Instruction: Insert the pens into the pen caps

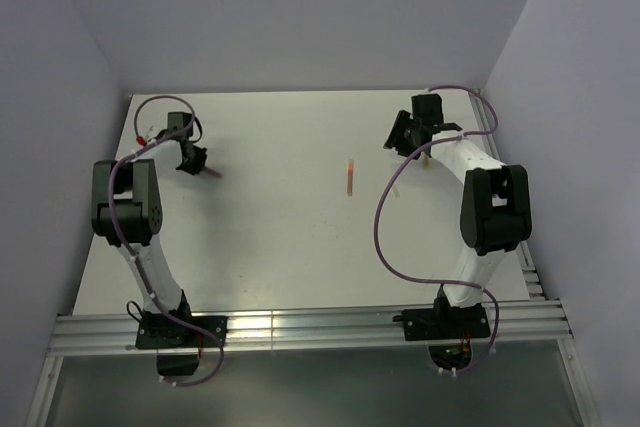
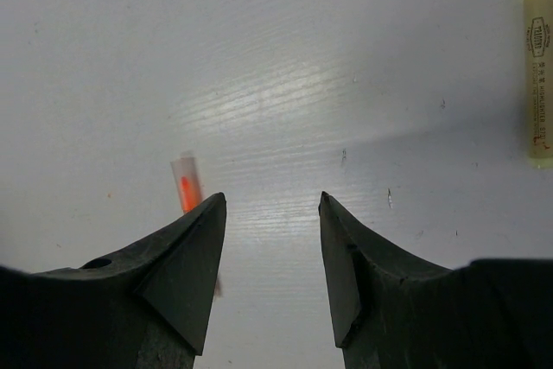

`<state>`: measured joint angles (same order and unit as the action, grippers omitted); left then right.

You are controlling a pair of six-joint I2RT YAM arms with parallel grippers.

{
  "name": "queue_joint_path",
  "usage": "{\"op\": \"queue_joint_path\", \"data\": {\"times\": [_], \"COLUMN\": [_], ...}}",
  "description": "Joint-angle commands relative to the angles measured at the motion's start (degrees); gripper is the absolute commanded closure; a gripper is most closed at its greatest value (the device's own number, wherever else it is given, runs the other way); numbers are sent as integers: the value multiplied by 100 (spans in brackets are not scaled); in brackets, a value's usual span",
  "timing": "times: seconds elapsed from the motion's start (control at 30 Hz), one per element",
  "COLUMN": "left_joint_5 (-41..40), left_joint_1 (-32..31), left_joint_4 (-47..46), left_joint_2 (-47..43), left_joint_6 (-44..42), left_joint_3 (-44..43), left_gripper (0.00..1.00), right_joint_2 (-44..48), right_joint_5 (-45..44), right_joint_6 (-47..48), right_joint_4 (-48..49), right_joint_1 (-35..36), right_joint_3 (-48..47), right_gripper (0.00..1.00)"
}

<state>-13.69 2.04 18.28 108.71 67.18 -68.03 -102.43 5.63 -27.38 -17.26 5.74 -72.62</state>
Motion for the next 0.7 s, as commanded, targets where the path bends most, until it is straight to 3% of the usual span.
{"op": "queue_joint_path", "data": {"times": [0.0,0.13,0.23,0.43,0.67], "left_joint_5": [463,1131,1176,1325,1325], "left_joint_1": [-519,-1082,-1522,-2102,-2322], "left_joint_4": [202,236,421,509,580], "left_joint_2": [633,1388,1670,1838,1804], "left_joint_6": [-826,-1785,-2419,-3087,-3378], "left_joint_3": [-569,-1674,-2282,-2794,-2848], "left_gripper": [85,85,83,81,70], "right_joint_2": [329,347,355,356,320], "right_joint_5": [-18,-79,-123,-132,-194], "right_joint_6": [57,101,127,127,162], "right_joint_4": [187,144,117,100,47], "right_joint_1": [-29,-46,-81,-108,-108], "right_joint_3": [29,11,2,-6,-50], "right_gripper": [45,45,45,45,45]}}
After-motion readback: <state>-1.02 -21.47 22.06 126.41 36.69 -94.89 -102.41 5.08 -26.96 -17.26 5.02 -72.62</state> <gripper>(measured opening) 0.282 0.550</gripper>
